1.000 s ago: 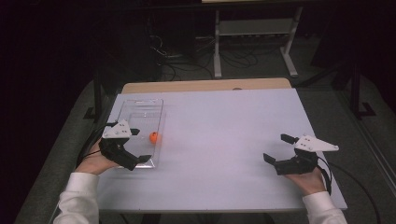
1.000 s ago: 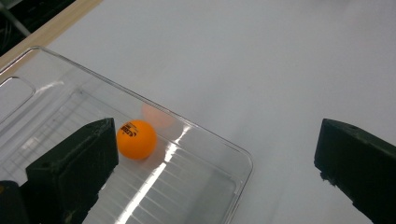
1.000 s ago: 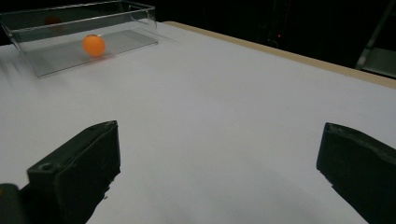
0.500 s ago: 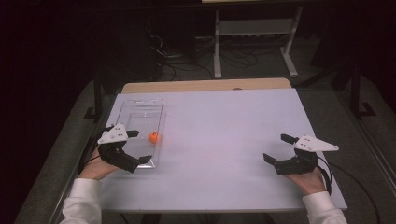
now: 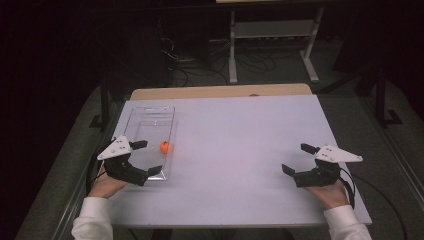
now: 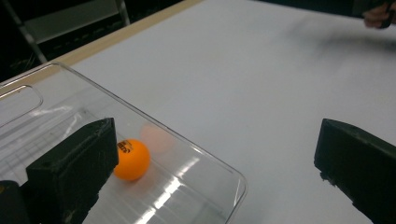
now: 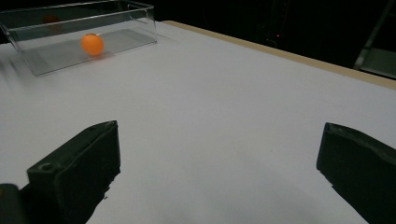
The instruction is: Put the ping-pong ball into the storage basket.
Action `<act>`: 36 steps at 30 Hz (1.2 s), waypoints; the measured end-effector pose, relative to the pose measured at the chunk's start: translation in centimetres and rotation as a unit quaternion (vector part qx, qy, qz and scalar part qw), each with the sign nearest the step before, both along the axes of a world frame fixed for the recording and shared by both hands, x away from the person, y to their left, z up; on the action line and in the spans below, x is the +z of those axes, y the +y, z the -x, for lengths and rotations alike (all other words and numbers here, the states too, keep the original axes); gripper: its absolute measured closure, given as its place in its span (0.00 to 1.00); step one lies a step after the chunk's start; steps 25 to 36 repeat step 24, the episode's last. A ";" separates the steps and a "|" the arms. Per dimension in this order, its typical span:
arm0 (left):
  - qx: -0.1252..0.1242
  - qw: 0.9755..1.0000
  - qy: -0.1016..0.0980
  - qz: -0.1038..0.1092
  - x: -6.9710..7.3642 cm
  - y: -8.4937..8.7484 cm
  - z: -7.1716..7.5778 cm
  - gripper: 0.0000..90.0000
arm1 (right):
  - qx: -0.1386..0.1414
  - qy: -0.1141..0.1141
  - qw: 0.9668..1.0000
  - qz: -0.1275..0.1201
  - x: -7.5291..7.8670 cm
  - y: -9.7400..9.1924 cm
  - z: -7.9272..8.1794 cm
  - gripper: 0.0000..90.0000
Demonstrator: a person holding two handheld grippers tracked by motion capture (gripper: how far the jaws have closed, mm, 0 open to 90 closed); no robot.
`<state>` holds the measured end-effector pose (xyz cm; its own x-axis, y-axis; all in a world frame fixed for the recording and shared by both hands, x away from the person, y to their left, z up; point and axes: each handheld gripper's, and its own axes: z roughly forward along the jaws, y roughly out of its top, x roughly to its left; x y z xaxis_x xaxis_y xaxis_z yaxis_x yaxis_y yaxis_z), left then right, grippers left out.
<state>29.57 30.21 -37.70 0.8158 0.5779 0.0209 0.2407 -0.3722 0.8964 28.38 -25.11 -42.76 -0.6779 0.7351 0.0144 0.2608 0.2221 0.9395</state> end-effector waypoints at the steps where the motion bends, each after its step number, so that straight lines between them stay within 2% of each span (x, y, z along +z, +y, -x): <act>1: 0.004 1.000 -0.004 0.000 -0.1 0.1 0.1 0.00 | 0.000 0.000 1.000 0.000 0.0 0.0 0.0 0.00; 7: 0.012 1.000 -0.010 0.017 -0.7 0.0 0.4 0.00 | 0.000 0.001 1.000 0.000 0.0 0.0 0.0 0.00; 11: 0.022 0.999 -0.026 0.033 -0.8 0.0 0.5 0.00 | 0.000 -0.001 1.000 0.001 0.0 0.1 0.1 0.00; 13: 0.022 0.999 -0.024 0.039 -1.0 -0.1 0.5 0.00 | 0.000 -0.001 1.000 0.001 0.0 0.0 0.1 0.00; 18: 0.018 0.999 -0.017 0.027 -1.3 -0.4 0.5 0.00 | 0.000 0.001 1.000 0.000 0.0 0.0 0.1 0.00; 36: 0.020 0.999 -0.019 0.032 -1.5 -0.1 0.7 0.00 | 0.002 0.003 1.000 0.002 -0.1 0.1 0.1 0.00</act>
